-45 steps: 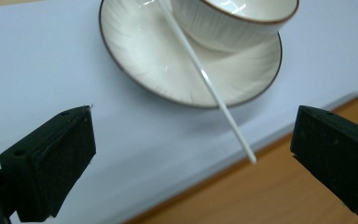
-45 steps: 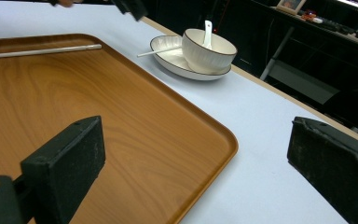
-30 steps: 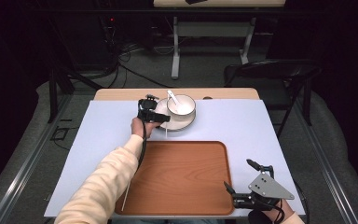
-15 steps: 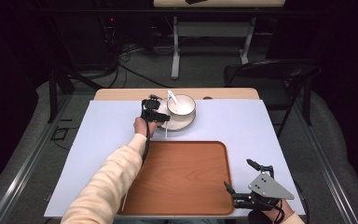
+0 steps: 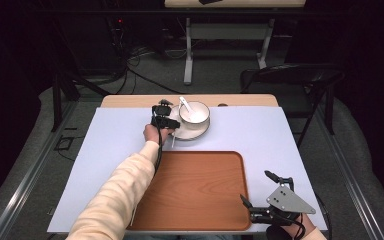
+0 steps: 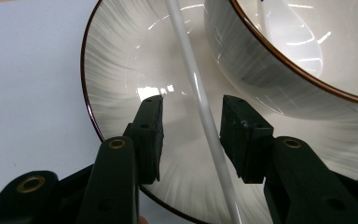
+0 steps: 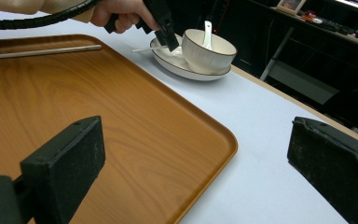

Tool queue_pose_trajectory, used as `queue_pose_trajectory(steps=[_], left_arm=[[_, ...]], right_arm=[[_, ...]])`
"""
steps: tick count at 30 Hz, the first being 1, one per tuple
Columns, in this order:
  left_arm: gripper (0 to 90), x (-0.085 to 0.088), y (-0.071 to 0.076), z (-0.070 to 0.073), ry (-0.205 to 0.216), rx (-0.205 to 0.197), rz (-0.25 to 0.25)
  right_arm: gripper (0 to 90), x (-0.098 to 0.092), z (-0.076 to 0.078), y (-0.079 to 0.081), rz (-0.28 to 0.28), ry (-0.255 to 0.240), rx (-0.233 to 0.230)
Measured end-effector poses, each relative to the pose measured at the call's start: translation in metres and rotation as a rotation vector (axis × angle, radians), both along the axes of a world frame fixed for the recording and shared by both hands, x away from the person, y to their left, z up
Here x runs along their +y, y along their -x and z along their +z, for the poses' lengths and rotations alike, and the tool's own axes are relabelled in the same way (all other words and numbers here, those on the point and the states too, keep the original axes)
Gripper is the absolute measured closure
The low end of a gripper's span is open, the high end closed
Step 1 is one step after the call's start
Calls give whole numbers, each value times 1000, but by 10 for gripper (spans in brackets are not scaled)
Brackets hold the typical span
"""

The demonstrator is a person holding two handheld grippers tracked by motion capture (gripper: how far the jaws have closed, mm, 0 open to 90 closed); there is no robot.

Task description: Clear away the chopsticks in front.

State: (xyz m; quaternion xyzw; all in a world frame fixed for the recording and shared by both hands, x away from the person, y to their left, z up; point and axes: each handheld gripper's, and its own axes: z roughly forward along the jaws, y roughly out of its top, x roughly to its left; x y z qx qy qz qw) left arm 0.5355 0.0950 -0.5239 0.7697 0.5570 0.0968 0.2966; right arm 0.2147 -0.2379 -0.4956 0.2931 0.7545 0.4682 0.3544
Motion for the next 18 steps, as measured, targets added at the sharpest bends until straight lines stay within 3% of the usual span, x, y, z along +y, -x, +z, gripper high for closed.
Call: queue_pose_trajectory(steps=[2, 8, 18], left_arm=[[606, -1, -4, 0, -18, 6, 5], [671, 0, -7, -4, -16, 23, 28], [829, 11, -10, -8, 17, 55, 79]], right_arm=[[35, 0, 0, 0, -3, -1, 1], [35, 0, 0, 0, -2, -1, 1], [35, 0, 0, 0, -5, 0, 2]])
